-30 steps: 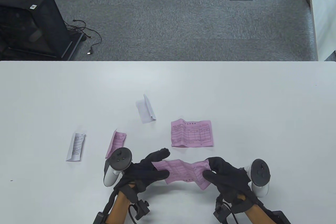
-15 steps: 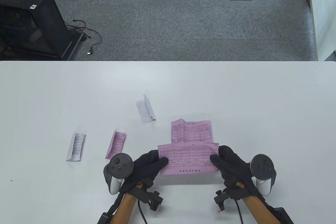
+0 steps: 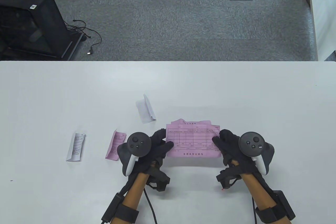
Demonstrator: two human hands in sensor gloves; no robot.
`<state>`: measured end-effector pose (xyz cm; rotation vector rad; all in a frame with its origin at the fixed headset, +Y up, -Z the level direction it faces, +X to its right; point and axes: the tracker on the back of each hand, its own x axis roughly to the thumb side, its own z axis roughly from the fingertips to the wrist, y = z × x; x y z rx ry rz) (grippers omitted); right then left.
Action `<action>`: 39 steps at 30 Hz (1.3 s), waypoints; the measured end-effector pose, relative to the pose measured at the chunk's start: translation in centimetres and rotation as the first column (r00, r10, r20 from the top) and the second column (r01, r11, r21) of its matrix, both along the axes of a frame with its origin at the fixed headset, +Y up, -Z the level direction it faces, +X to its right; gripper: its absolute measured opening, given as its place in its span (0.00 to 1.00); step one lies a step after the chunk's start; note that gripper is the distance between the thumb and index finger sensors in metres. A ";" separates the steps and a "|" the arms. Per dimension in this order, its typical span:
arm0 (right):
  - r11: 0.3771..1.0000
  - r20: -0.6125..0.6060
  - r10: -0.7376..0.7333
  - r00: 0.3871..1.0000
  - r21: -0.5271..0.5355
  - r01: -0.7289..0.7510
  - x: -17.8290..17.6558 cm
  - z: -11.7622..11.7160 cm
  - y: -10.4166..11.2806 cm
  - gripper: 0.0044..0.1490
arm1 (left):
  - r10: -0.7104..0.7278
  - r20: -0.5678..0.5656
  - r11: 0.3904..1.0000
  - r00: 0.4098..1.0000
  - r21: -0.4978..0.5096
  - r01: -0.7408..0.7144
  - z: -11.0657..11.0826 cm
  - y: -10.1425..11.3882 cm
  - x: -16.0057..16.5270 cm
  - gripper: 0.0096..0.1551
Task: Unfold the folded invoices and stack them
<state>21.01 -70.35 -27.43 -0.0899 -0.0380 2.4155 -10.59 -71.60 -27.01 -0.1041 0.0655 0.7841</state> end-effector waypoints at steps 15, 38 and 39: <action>0.889 0.064 0.431 0.900 -0.203 -0.411 -3.4 -6.4 -3.6 0.21 | -0.215 -0.042 0.958 0.976 -0.201 0.203 -6.1 -4.3 2.6 0.41; 0.783 0.074 0.584 0.808 -0.315 -0.537 -3.2 -7.3 -7.2 0.33 | -0.590 -0.026 0.790 0.807 -0.225 0.570 -6.6 -5.6 3.8 0.50; 0.790 0.079 0.573 0.816 -0.320 -0.523 -3.0 -7.3 -7.3 0.35 | -0.592 -0.025 0.789 0.805 -0.222 0.573 -6.6 -5.5 3.9 0.50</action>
